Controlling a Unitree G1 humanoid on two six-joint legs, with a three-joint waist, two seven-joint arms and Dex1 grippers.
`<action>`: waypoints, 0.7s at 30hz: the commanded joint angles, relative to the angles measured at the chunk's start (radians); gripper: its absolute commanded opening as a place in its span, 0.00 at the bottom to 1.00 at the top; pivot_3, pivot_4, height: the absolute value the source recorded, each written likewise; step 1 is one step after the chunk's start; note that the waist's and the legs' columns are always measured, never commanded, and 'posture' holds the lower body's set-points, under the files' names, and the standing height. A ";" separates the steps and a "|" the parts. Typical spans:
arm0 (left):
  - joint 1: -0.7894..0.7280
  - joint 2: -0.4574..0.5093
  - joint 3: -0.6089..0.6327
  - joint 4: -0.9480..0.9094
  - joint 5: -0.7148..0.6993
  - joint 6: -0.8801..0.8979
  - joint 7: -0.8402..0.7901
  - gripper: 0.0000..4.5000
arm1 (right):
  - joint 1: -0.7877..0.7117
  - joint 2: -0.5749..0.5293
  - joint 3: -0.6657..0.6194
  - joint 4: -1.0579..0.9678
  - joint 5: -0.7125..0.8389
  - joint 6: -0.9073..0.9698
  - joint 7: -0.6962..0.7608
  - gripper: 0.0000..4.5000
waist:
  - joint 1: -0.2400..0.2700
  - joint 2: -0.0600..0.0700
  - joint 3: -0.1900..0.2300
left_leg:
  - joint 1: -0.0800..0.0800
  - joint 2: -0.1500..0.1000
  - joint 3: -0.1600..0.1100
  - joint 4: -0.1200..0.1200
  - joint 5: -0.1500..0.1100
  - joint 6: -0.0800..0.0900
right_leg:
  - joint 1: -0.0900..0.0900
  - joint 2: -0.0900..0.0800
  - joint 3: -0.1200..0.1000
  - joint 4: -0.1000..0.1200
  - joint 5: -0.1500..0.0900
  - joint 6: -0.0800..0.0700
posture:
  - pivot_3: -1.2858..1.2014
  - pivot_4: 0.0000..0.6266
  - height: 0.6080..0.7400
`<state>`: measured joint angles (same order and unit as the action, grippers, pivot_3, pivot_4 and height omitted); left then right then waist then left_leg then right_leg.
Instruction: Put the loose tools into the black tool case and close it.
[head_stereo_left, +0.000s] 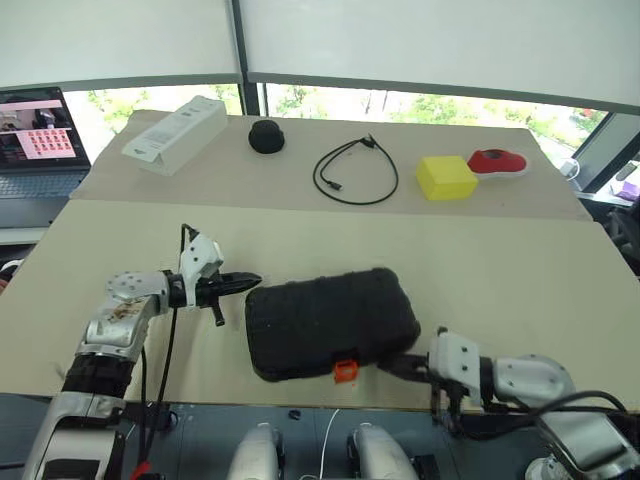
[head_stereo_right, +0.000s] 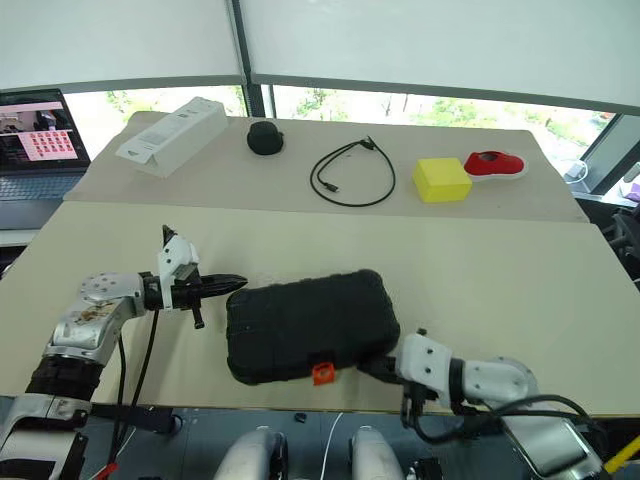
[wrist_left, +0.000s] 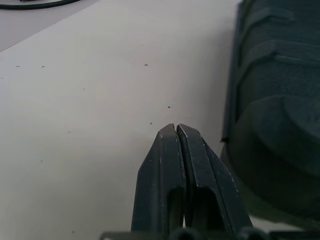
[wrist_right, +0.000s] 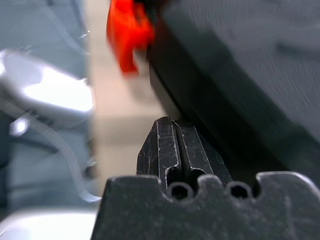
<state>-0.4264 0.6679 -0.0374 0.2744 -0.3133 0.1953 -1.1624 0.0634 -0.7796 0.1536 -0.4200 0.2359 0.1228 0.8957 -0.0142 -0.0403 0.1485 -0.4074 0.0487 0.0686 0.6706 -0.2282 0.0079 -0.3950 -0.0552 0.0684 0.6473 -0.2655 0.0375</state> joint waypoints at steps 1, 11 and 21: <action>-0.004 -0.005 0.003 -0.008 0.004 0.002 -0.004 0.02 | -0.084 0.053 -0.030 0.024 -0.004 0.051 -0.063 0.01 | 0.002 -0.001 0.000 | -0.001 0.000 0.000 0.000 0.000 0.000 | -0.001 0.000 0.000 0.000 0.000 0.000 | 0.52 0.24 1.00; 0.058 -0.038 0.034 -0.062 0.009 -0.005 0.081 0.02 | -0.291 0.190 0.009 0.279 -0.121 0.000 -0.116 0.01 | 0.000 -0.001 0.000 | -0.001 0.000 0.001 0.000 0.000 0.000 | -0.002 0.000 0.000 0.001 0.000 0.000 | 0.52 0.24 1.00; -0.072 0.056 0.086 -0.110 -0.077 0.138 0.010 0.02 | -0.243 0.093 -0.047 0.243 -0.028 0.053 0.030 0.01 | 0.005 -0.001 0.000 | -0.009 0.000 0.000 0.001 0.000 0.000 | -0.009 -0.001 0.000 0.002 0.001 0.000 | 0.52 0.24 1.00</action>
<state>-0.4584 0.7192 0.0373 0.2062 -0.3596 0.3151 -1.1278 -0.1965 -0.6723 0.1369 -0.1112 0.1656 0.1475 0.8962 -0.0092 -0.0409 0.1489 -0.4164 0.0484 0.0689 0.6717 -0.2281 0.0081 -0.4038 -0.0559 0.0678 0.6490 -0.2645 0.0376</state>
